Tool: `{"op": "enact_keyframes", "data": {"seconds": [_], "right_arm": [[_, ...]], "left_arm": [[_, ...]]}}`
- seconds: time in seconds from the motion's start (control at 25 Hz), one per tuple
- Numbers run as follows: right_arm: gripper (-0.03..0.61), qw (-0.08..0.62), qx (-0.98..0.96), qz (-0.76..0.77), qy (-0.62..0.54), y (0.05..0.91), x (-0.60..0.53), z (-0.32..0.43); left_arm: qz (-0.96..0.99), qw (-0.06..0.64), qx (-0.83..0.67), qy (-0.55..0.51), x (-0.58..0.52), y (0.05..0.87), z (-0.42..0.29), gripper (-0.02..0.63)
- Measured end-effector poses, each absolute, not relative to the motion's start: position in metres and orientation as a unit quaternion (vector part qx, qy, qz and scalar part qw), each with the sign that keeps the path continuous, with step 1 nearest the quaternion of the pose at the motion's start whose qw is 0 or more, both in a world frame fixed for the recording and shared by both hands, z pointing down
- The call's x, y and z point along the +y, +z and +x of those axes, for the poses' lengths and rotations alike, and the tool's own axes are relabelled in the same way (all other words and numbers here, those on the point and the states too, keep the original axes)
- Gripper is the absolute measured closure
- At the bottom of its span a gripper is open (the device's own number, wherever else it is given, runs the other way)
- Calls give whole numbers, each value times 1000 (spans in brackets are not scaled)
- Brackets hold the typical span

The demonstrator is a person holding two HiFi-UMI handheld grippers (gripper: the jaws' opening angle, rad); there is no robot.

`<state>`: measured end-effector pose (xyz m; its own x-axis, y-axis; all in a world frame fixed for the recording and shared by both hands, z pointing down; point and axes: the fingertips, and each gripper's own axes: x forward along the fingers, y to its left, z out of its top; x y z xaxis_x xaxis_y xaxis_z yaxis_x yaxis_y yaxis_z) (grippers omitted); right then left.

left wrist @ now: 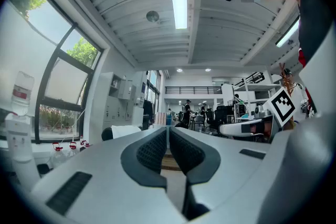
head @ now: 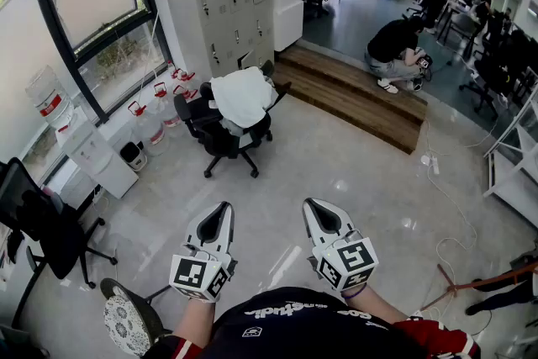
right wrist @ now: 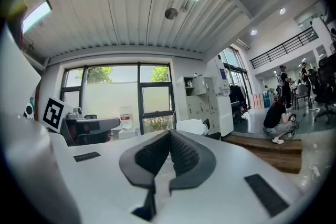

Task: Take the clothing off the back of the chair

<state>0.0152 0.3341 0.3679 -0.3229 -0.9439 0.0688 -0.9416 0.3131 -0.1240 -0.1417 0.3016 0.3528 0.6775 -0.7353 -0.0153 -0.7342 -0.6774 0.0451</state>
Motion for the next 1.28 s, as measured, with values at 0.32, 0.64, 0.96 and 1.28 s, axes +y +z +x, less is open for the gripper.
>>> {"op": "enact_keyframes", "data": {"seconds": [0.32, 0.64, 0.96, 1.28], "right_arm": [[566, 3, 813, -578, -70, 371, 332, 22], [566, -18, 815, -577, -55, 376, 332, 25], [566, -1, 816, -574, -66, 377, 324, 40], [566, 0, 827, -556, -79, 384, 312, 62]], "left_arm": [[915, 23, -402, -19, 301, 355, -134, 578], [915, 26, -401, -15, 302, 358, -127, 578], [914, 26, -404, -11, 295, 362, -115, 578], [907, 22, -421, -6, 284, 360, -94, 578]]}}
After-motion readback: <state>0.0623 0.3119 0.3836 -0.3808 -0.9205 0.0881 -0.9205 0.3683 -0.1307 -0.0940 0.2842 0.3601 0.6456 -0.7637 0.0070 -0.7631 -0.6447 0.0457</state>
